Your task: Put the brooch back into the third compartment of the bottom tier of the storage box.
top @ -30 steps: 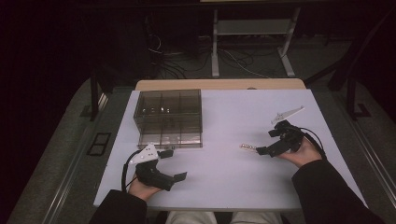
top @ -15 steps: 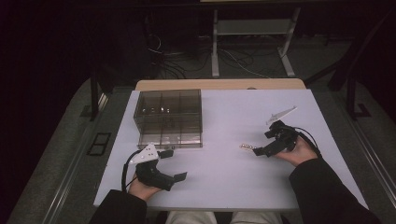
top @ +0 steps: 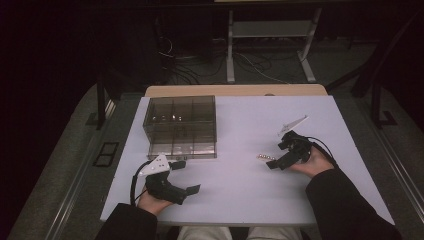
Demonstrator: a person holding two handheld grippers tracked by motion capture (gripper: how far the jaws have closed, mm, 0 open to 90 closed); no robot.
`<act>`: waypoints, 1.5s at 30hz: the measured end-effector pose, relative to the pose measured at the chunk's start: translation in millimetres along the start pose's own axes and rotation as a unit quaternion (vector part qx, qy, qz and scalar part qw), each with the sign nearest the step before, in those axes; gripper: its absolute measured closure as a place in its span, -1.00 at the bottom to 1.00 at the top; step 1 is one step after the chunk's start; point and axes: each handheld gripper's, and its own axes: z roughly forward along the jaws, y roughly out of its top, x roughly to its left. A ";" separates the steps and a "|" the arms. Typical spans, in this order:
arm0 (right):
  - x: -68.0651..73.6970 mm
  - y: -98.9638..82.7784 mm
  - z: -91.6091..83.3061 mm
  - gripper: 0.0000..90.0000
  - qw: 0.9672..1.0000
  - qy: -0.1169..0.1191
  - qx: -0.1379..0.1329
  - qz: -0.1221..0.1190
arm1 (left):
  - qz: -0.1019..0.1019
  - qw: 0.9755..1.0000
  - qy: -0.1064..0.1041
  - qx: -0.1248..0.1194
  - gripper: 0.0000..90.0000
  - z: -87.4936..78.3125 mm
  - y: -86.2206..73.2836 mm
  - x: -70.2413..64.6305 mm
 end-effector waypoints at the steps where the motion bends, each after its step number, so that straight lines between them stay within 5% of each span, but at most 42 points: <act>1: 0.1 0.1 1.0 -0.99 1.000 -0.001 0.003 -0.002 | 0.000 1.000 0.000 0.000 -1.00 0.1 0.0 0.0; 9: 0.7 0.6 8.1 -0.98 1.000 0.001 0.015 -0.012 | -0.001 1.000 -0.001 0.001 -1.00 0.3 -0.2 -0.1; 16: -0.9 0.9 11.9 -0.69 0.999 0.010 0.026 -0.024 | 0.000 1.000 -0.002 0.002 -1.00 0.6 -0.4 -0.2; 45: -4.7 17.7 21.6 -0.15 0.997 0.007 0.039 -0.065 | 0.001 1.000 -0.004 0.000 -1.00 0.1 -0.4 -0.3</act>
